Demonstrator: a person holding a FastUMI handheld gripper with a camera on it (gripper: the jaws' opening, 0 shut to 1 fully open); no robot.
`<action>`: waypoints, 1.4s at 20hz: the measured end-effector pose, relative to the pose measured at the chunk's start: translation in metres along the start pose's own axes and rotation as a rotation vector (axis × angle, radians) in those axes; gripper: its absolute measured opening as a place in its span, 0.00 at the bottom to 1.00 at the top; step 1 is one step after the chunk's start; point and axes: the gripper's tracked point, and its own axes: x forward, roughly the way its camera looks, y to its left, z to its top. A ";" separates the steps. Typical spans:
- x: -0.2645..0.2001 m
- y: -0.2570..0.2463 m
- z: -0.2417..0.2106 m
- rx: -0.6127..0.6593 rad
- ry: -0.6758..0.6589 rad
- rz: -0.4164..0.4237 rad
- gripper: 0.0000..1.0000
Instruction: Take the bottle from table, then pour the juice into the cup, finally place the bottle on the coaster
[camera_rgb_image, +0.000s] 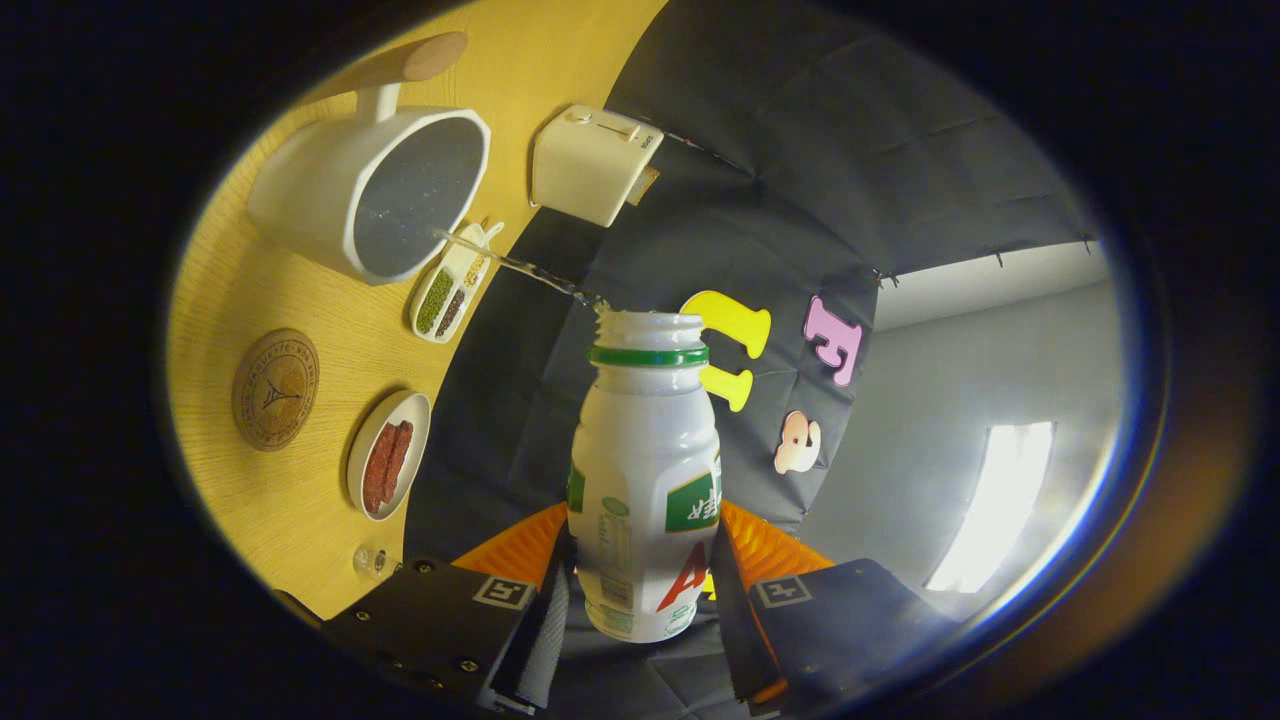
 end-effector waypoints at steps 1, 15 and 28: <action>0.000 -0.001 0.001 -0.011 -0.004 -0.005 0.65; 0.007 -0.014 0.018 -0.166 -0.086 -0.072 0.65; 0.002 -0.020 0.043 -0.325 -0.164 -0.171 0.65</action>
